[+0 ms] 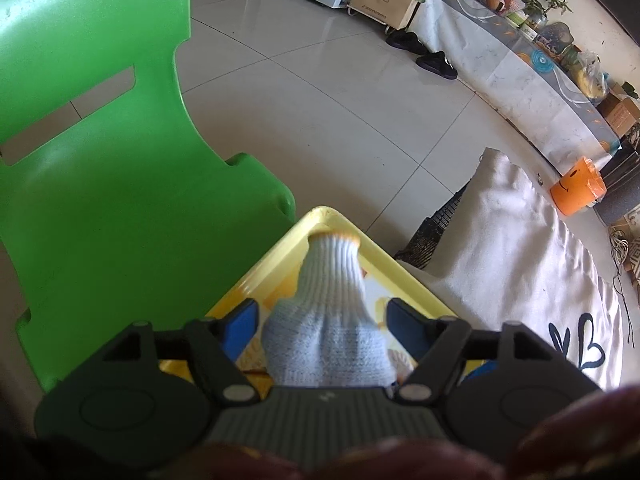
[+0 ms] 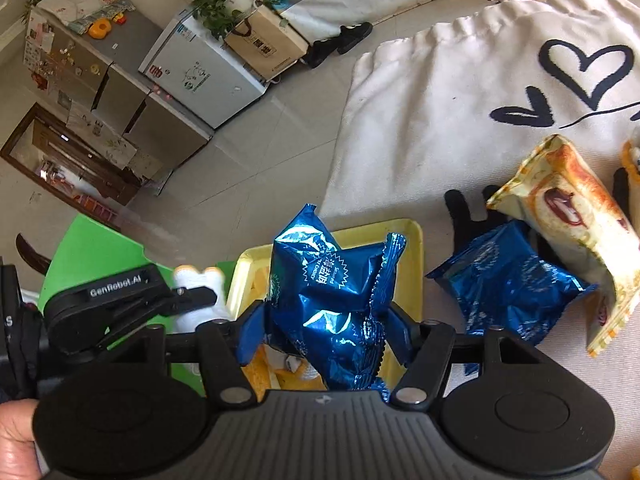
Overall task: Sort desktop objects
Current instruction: 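Carry the glove and the blue packet over the yellow tray with both tools, then open both tools to drop the glove and blue packet onto the tray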
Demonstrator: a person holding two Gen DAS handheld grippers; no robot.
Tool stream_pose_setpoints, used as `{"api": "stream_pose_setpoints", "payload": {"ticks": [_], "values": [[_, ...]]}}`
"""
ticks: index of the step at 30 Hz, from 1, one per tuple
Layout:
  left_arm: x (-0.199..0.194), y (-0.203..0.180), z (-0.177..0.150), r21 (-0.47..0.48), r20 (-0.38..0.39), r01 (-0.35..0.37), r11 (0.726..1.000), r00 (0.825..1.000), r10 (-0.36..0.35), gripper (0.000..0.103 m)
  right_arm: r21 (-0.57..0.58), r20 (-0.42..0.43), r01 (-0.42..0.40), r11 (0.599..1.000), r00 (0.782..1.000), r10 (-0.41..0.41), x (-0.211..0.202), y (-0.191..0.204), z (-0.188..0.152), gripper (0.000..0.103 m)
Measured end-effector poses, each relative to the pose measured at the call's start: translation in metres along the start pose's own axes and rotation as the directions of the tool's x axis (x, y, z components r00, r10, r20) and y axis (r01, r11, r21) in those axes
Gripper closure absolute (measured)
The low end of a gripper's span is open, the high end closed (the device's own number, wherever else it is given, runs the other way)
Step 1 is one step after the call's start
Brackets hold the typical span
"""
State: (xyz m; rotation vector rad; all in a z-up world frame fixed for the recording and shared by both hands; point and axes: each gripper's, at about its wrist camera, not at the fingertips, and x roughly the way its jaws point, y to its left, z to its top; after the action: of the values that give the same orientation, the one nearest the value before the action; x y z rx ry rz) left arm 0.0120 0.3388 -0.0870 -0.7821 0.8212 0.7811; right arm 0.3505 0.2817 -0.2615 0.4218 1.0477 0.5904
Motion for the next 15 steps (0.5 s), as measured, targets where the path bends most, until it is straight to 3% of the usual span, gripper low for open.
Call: {"api": "stream_pose_setpoints", "payload": {"ticks": [6,15], "values": [[-0.016,-0.010,0.000,0.048,0.066,0.001,0.999,0.998,-0.004,0.017,-0.021,0.019,0.000,1.000,1.000,0.000,-0.009,0.007,0.003,0.030],[-0.018,-0.025,-0.006,0.081,0.066,0.010,0.997,0.998,-0.015,0.016,0.023,0.050,-0.011,1.000,0.999,0.010,-0.038,-0.013,0.017,0.028]]}}
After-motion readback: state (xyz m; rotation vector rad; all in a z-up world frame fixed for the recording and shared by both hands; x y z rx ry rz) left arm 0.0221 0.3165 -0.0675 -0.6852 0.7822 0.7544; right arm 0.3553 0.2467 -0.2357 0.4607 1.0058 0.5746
